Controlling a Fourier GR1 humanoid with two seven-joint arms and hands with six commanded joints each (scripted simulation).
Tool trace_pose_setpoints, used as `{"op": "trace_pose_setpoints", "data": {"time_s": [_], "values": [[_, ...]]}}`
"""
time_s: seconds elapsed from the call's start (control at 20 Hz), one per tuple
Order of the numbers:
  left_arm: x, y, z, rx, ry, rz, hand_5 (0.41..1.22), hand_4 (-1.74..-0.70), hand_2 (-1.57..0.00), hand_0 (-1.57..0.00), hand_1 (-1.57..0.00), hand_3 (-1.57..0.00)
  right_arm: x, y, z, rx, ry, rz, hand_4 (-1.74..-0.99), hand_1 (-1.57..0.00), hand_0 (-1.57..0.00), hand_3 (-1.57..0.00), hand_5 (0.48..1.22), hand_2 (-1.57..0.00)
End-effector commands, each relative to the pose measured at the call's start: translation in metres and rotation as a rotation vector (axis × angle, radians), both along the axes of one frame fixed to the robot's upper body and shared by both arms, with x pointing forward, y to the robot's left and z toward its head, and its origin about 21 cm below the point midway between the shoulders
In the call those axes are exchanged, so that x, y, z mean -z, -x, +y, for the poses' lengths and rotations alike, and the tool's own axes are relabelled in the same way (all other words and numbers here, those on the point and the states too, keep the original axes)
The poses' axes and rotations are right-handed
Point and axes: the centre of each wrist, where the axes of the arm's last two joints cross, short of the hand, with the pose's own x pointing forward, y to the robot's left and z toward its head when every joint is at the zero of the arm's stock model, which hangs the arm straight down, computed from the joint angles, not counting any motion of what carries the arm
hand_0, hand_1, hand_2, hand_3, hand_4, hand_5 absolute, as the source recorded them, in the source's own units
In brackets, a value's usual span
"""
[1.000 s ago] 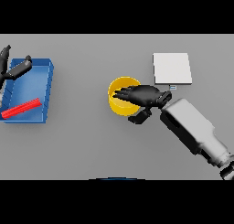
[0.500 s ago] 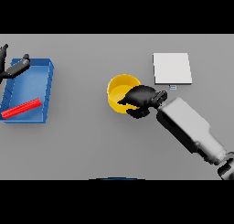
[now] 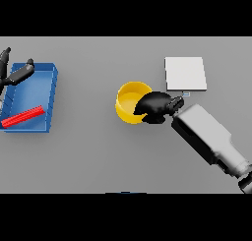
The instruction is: Pick up the red beaker and tilt it to pour out 1 green nut into yellow bowl. Pick up the yellow bowl and place it on the metallic measuring scale.
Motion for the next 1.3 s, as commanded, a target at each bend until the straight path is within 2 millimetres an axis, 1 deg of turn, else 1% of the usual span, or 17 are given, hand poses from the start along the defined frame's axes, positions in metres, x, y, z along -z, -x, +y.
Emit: {"op": "trace_pose_setpoints", "data": {"time_s": [0.0, 0.05, 0.1, 0.15, 0.25, 0.35, 0.45, 0.5, 0.7, 0.75, 0.8, 0.85, 0.9, 0.95, 1.0, 1.1, 1.25], "values": [[-0.001, 0.001, 0.002, -0.009, -0.006, 0.003, 0.725, -0.80, 0.00, 0.00, 0.00, 0.00, -0.003, -0.001, 0.001, 0.010, 0.003, -0.002, -1.722, -1.51, -1.51, -1.19, 1.207, -1.45], [0.000, 0.003, 0.005, -0.007, -0.010, 0.004, 0.724, -0.80, 0.00, 0.00, 0.00, 0.00, -0.010, -0.002, -0.003, 0.010, -0.007, 0.001, -1.726, -1.52, -1.52, -1.19, 1.210, -1.47], [0.000, 0.002, 0.003, -0.002, -0.006, 0.007, 0.724, -0.80, 0.00, 0.00, 0.00, 0.00, -0.017, -0.002, -0.003, 0.011, -0.019, -0.008, -1.729, -1.53, -1.53, -1.19, 1.212, -1.49], [-0.002, 0.003, 0.005, -0.008, -0.007, 0.002, 0.723, -0.80, 0.00, 0.00, 0.00, 0.00, -0.024, 0.000, -0.004, 0.006, -0.026, -0.012, -1.731, -1.54, -1.54, -1.27, 1.214, -1.47], [0.000, 0.002, 0.000, -0.002, -0.008, 0.004, 0.721, -0.80, 0.00, 0.00, 0.00, 0.00, -0.041, 0.000, -0.007, 0.004, -0.025, -0.035, -1.731, -1.55, -1.55, -1.38, 1.216, -1.51], [0.000, 0.001, 0.001, -0.008, -0.006, 0.009, 0.719, -0.80, 0.00, 0.00, 0.00, 0.00, -0.062, 0.000, -0.009, 0.019, -0.016, -0.074, -1.728, -1.56, -1.56, -1.35, 1.218, -1.53], [-0.002, 0.002, 0.001, -0.002, -0.005, 0.003, 0.722, -0.80, 0.00, 0.00, 0.00, 0.00, -0.079, -0.002, -0.016, 0.050, -0.003, -0.109, -1.724, -1.56, -1.56, -1.31, 1.219, -1.54], [-0.004, 0.002, 0.002, -0.005, -0.004, 0.003, 0.723, -0.80, 0.00, 0.00, 0.00, 0.00, -0.083, -0.002, -0.017, 0.069, -0.004, -0.114, -1.723, -1.56, -1.56, -1.29, 1.219, -1.55], [-0.006, 0.001, 0.001, -0.006, -0.011, -0.002, 0.723, -0.80, 0.00, 0.00, 0.00, 0.00, -0.091, -0.002, -0.017, 0.071, -0.010, -0.133, -1.719, -1.57, -1.57, -1.24, 1.220, -1.56], [-0.008, 0.001, 0.002, -0.003, -0.015, -0.009, 0.723, -0.80, 0.00, 0.00, 0.00, 0.00, -0.098, -0.004, -0.021, 0.068, -0.014, -0.155, -1.719, -1.57, -1.57, -1.24, 1.220, -1.56], [-0.004, 0.002, 0.000, 0.006, -0.008, -0.006, 0.730, -0.80, 0.00, 0.00, 0.00, 0.00, -0.105, -0.007, -0.026, 0.077, -0.009, -0.179, -1.719, -1.57, -1.57, -1.26, 1.220, -1.57], [-0.006, 0.003, 0.005, 0.000, -0.006, -0.008, 0.735, -0.81, 0.00, 0.00, 0.00, 0.00, -0.106, -0.011, -0.030, 0.092, -0.005, -0.194, -1.720, -1.57, -1.57, -1.32, 1.220, -1.57], [-0.008, 0.004, 0.006, 0.005, -0.006, -0.018, 0.741, -0.81, 0.00, 0.00, 0.00, 0.00, -0.107, -0.016, -0.039, 0.117, -0.001, -0.206, -1.720, -1.57, -1.57, -1.33, 1.221, -1.57], [-0.004, 0.007, 0.006, 0.002, -0.008, -0.011, 0.742, -0.81, 0.00, 0.00, 0.00, 0.00, -0.109, -0.021, -0.043, 0.150, 0.008, -0.228, -1.720, -1.57, -1.57, -1.30, 1.221, -1.57], [-0.007, 0.006, 0.006, -0.011, -0.018, -0.008, 0.737, -0.80, 0.00, 0.00, 0.00, 0.00, -0.111, -0.024, -0.049, 0.172, 0.004, -0.244, -1.719, -1.57, -1.57, -1.27, 1.221, -1.57], [-0.010, 0.006, -0.001, -0.010, -0.023, -0.009, 0.735, -0.80, 0.00, 0.00, 0.00, 0.00, -0.111, -0.036, -0.062, 0.213, 0.002, -0.256, -1.720, -1.57, -1.57, -1.24, 1.221, -1.57], [-0.012, 0.008, -0.002, -0.025, -0.016, 0.011, 0.750, -0.82, 0.00, 0.00, 0.00, 0.00, -0.104, -0.048, -0.081, 0.297, -0.004, -0.244, -1.720, -1.57, -1.57, -1.21, 1.221, -1.57]]}}
